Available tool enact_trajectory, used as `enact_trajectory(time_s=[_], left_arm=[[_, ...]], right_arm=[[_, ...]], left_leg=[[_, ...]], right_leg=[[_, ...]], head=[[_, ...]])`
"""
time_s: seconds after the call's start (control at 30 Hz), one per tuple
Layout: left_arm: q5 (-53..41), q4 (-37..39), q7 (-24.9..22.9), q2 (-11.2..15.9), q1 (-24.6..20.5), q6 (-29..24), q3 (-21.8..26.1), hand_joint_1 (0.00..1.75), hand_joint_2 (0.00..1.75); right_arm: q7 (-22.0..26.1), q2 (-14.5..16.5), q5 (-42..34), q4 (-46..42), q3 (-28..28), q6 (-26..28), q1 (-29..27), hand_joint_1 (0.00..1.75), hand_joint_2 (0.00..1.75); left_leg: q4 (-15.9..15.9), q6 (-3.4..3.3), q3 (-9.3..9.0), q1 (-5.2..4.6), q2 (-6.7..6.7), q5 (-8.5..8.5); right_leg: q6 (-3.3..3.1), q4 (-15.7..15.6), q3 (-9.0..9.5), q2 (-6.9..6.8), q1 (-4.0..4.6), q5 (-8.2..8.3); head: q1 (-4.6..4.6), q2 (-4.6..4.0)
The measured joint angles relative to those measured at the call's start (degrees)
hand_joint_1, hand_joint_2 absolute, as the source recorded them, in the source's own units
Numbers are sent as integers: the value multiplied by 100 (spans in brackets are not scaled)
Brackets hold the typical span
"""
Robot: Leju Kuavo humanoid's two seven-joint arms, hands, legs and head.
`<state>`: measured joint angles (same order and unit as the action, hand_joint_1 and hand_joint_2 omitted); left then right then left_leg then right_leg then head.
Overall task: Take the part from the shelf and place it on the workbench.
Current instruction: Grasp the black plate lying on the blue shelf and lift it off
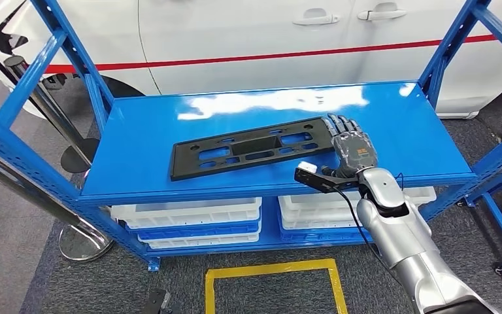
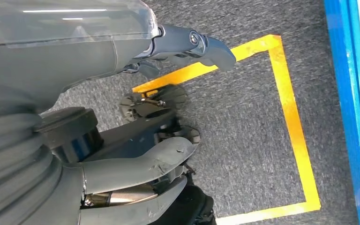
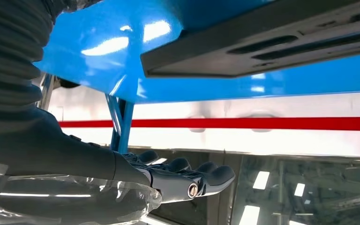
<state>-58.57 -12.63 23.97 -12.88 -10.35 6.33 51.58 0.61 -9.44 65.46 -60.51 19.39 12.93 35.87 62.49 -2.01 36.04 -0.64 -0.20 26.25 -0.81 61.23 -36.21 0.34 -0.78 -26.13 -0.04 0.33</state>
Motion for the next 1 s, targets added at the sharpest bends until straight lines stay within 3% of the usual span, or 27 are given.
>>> enact_trajectory(time_s=[0.1,0.17,0.23,0.3,0.33,0.37,0.4,0.47,0.5,0.57,0.63,0.7,0.83,0.87,0.9,1.0], left_arm=[[-80,0,-105,1,-8,-74,10,0,175],[-126,0,-151,-2,-13,-24,2,0,175],[-155,0,-136,-6,-33,80,-11,0,175],[-207,0,-53,-9,-44,142,-45,0,175],[-235,0,-16,-10,-40,153,-71,0,175],[-265,0,16,-11,-31,165,-101,0,175],[-285,0,30,-16,-22,176,-126,0,175],[-318,0,36,-26,-17,191,-168,0,175],[-335,0,34,-31,-27,191,-189,0,175],[-356,0,21,-33,-49,197,-234,0,175],[-369,0,3,-33,-58,204,-271,0,175],[-377,0,-3,-33,-60,206,-292,0,175],[-379,0,-5,-34,-61,208,-305,0,175],[-379,0,-8,-34,-56,209,-305,0,175],[-379,0,-10,-34,-51,209,-306,0,175],[-379,0,-13,-33,-61,209,-306,0,175]], right_arm=[[-2,32,136,95,6,15,-12,0,175],[0,74,223,214,19,68,5,0,175],[7,132,275,418,46,130,79,0,175],[8,186,312,664,75,172,141,0,175],[6,207,332,768,84,182,157,0,175],[4,235,354,879,95,189,183,0,175],[2,268,368,967,107,184,230,0,175],[1,346,384,1131,137,146,378,0,175],[-3,393,394,1209,155,120,465,0,175],[-20,490,432,1375,188,76,619,0,175],[-39,579,464,1532,216,57,737,0,175],[-45,656,473,1641,235,53,842,0,175],[-50,768,474,1785,262,53,964,0,175],[-51,780,474,1815,270,54,968,0,175],[-53,791,474,1837,276,54,971,0,175],[-55,824,474,1868,283,57,1004,0,175]], left_leg=[[-303,-51,-125,-49,-12,-41],[-434,-82,-182,-19,-7,-119],[-553,-119,-232,10,3,-195],[-566,-147,-228,3,2,-208],[-559,-148,-226,5,-2,-205],[-548,-144,-224,7,-6,-198],[-526,-130,-222,13,-9,-187],[-440,-71,-201,22,-9,-136],[-368,-33,-170,15,-8,-100],[-277,31,-108,6,-7,-60],[-256,73,-81,12,-9,-50],[-101,128,-20,30,-9,64],[1119,221,552,81,-5,614],[1252,219,631,85,-5,608],[1175,204,611,85,-5,499],[145,118,148,56,-7,-27]], right_leg=[[78,-50,1,-2,-17,32],[126,-22,-4,-12,-17,-4],[152,355,-162,-20,-6,-258],[176,1029,-464,-19,-10,-594],[191,1274,-576,-21,-20,-665],[206,1354,-614,-24,-34,-637],[222,1220,-550,-28,-53,-505],[253,568,-229,-34,-93,-151],[245,275,-95,-31,-98,-50],[190,39,-3,-25,-78,-34],[111,23,-12,-26,-58,-26],[44,5,-4,-28,-66,-8],[-15,-3,5,-32,-43,-7],[-18,-3,5,-33,-35,-9],[-19,-2,8,-32,-30,-10],[-8,-10,19,-25,-25,-12]], head=[[0,0],[2,0],[5,0],[5,0],[5,0],[5,0],[5,0],[5,0],[2,0],[-3,0],[-3,0],[-5,0],[-5,0],[-5,0],[-6,0],[-5,0]])
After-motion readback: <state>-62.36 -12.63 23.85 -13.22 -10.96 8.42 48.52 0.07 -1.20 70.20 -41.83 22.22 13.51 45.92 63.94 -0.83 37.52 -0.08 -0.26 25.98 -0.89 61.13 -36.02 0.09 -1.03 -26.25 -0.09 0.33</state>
